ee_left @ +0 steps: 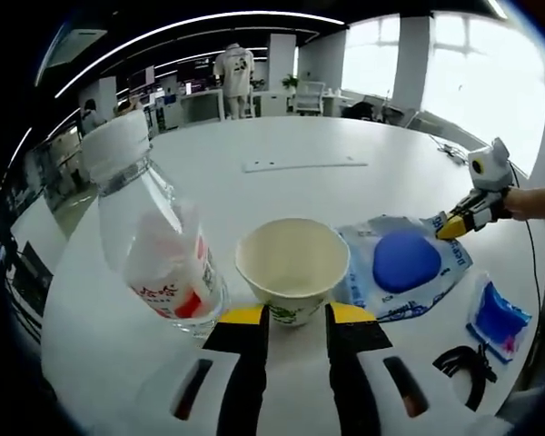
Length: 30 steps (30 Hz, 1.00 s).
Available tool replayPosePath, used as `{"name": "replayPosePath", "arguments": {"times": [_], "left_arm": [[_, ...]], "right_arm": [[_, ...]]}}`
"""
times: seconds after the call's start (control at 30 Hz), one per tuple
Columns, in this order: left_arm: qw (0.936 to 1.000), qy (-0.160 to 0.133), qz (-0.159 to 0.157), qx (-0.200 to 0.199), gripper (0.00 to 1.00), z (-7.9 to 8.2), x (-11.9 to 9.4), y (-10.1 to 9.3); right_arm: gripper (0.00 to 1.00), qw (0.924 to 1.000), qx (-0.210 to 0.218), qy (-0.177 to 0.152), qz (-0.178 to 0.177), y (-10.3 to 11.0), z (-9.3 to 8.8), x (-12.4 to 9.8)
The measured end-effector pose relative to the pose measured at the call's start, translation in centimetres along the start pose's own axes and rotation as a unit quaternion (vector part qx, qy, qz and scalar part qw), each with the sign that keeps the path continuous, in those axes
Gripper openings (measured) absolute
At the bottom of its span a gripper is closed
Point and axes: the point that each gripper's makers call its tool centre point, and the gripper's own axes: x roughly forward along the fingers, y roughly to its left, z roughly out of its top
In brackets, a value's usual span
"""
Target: Arrange the tabletop items into an orderly group along one side of the table until the central work area is clear of visible clutter.
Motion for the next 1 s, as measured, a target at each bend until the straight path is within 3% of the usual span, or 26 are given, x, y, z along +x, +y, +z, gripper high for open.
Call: {"name": "replayPosePath", "arguments": {"times": [0.2,0.4,0.57,0.6,0.73,0.8,0.87,1.0], "left_arm": [[0.9999,-0.002,-0.006,-0.014,0.24,-0.4,-0.3,-0.2],[0.9998,0.0,-0.01,-0.015,0.22,-1.0,-0.8,-0.5],[0.9996,-0.004,-0.012,-0.024,0.22,-1.2,-1.4,-0.5],[0.9996,-0.003,-0.011,-0.025,0.22,-1.4,-1.5,-0.5],[0.9997,0.002,-0.006,-0.022,0.22,-2.1,-2.1,-0.2],[0.9992,0.001,-0.004,-0.04,0.21,-2.5,-2.5,0.2],[0.9987,0.0,-0.001,-0.052,0.22,-2.9,-3.1,0.5],[0.998,-0.007,0.001,-0.063,0.22,-3.8,-4.5,0.5]], "right_arm": [[0.04,0.9999,0.001,0.002,-0.017,-0.6,-0.1,0.0],[0.18,0.9962,-0.063,-0.001,-0.059,-2.0,0.1,-0.1],[0.23,0.9955,-0.059,-0.01,-0.074,-2.3,0.4,-0.2],[0.26,0.9937,-0.07,-0.014,-0.086,-2.6,0.5,-0.4],[0.56,0.9911,-0.081,-0.025,-0.103,-2.9,1.0,-0.6],[0.58,0.9905,-0.079,-0.032,-0.108,-2.9,1.2,-0.8],[0.58,0.9884,-0.085,-0.053,-0.114,-2.8,1.8,-1.1],[0.62,0.9814,-0.068,-0.128,-0.126,-2.3,3.8,-2.5]]}}
